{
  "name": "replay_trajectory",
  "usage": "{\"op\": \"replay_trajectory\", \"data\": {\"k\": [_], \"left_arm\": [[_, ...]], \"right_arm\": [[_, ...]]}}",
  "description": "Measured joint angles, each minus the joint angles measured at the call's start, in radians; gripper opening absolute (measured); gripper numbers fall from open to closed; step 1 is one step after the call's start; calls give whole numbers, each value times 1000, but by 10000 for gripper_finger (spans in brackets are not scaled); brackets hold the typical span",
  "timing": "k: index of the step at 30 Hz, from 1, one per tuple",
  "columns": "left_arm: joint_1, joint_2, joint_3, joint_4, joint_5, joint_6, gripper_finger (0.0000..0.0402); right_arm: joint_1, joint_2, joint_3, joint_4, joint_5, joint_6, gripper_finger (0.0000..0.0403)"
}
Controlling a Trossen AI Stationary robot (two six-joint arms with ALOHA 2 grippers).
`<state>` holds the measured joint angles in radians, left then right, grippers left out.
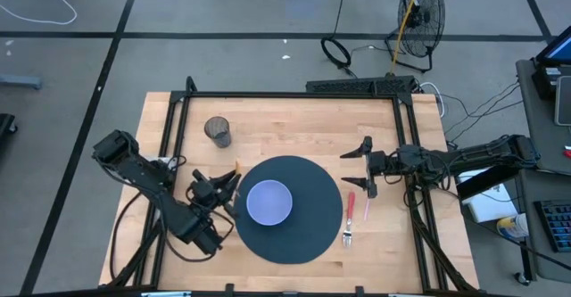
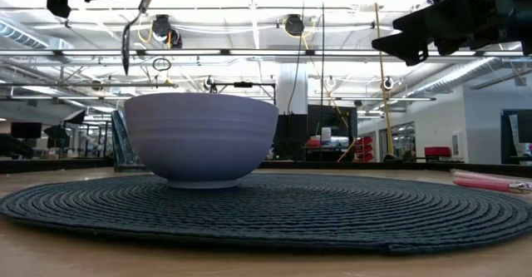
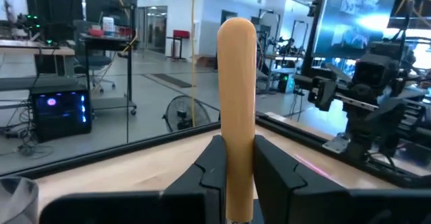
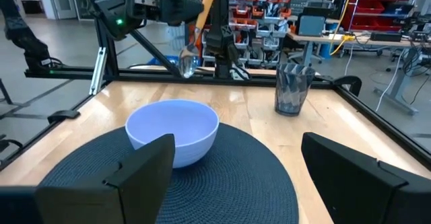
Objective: Pick & Place Utensil
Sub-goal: Put the orange spoon into the purple bowl
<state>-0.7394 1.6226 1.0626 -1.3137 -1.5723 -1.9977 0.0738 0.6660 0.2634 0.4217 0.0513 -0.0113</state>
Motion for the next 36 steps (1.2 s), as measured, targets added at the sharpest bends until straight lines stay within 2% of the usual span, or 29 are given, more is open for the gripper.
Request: {"op": "replay_trajectory", "data": {"k": [9, 17, 20, 27, 31, 36], "left_arm": [[40, 0, 0, 221, 0, 220, 48], [38, 0, 0, 515, 32, 541, 48], [40, 0, 0, 698, 75, 746, 48], [77, 0, 1, 1214, 233, 1381, 48], [119, 0, 1, 1445, 382, 1690, 48], [177, 0, 1, 1645, 560, 1975, 48]], "right_arm": [[0, 0, 0, 21, 0, -2, 318], [0, 0, 0, 19, 0, -3, 318], [0, 0, 0, 17, 0, -3, 318], [0, 0, 0, 15, 0, 0, 318], [0, 0, 0, 15, -1, 9, 318], [0, 0, 0, 14, -1, 11, 318]]}}
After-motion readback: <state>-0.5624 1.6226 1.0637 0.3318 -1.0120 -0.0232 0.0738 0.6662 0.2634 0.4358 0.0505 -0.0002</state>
